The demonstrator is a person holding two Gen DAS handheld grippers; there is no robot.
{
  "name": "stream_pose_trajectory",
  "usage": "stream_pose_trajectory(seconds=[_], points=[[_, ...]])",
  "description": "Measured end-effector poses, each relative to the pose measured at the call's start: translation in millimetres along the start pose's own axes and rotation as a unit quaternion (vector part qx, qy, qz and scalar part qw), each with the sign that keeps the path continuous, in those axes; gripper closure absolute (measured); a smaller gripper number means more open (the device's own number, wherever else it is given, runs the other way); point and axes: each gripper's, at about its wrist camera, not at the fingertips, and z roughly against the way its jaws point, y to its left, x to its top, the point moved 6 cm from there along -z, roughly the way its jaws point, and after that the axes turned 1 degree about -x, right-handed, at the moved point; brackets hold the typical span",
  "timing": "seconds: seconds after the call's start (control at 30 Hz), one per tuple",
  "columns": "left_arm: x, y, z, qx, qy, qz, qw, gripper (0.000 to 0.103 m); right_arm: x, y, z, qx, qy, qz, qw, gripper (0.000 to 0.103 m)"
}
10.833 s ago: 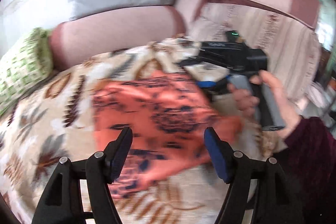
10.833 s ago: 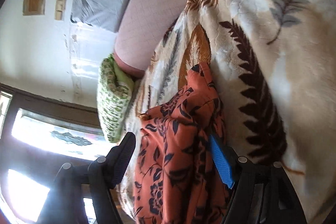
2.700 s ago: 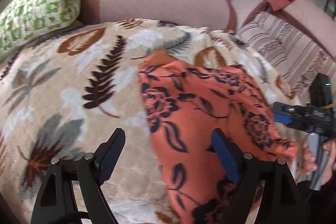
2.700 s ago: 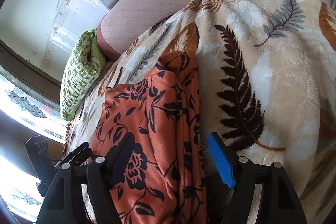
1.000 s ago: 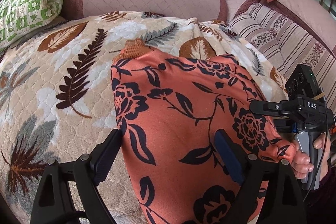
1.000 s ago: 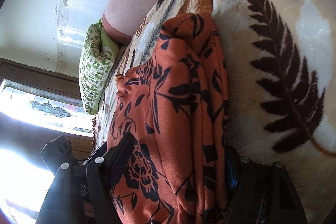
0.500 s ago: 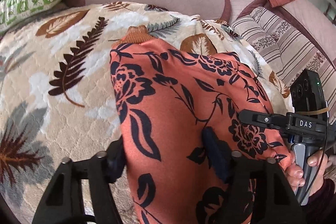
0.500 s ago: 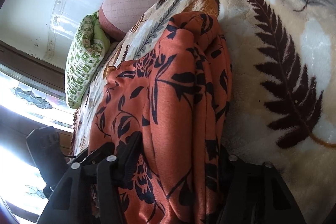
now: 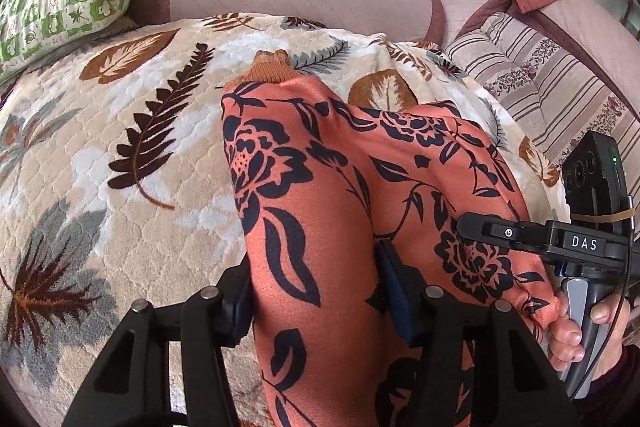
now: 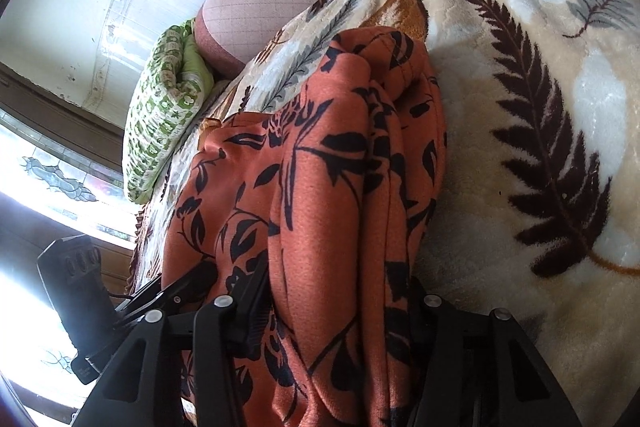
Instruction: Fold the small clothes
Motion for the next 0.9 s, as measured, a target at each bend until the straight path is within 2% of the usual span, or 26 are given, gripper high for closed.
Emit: stream_pose_trajectory(seconds=[0.13,0.2,0.37,0.47,0.5,0.6,0.9], points=[[-0.6,2.6,-5.0,0.003,0.009,0.004,0.9999,0.035,0.9,-0.8,-1.4,0.001,0.004,-0.005,1.0,0.051],[-1.3,2.6,-9.5,0.003,0.019,0.002,0.9998,0.021,1.8,-2.7,-3.1,0.003,0.009,-0.01,1.0,0.051],[-1.3,4.2,-15.9,-0.012,0.028,0.011,0.9995,0.021,5.3,-4.7,-8.6,0.006,0.017,-0.017,1.0,0.051],[-0.6,-1.2,-13.1,-0.014,0.017,-0.008,0.9997,0.034,5.3,-3.4,-9.4,0.006,0.016,-0.015,1.0,0.051],[0.1,-4.0,-10.8,-0.008,0.01,-0.019,0.9997,0.044,5.4,-3.0,-9.3,0.007,0.015,-0.014,1.0,0.051],[3.6,-6.9,-4.3,-0.004,-0.005,-0.031,0.9995,0.059,4.2,2.1,-7.3,0.002,0.006,-0.003,1.0,0.051],[11.0,-13.3,19.3,0.024,-0.036,-0.05,0.9978,0.064,0.4,25.9,6.7,0.02,-0.025,0.014,0.999,0.054]])
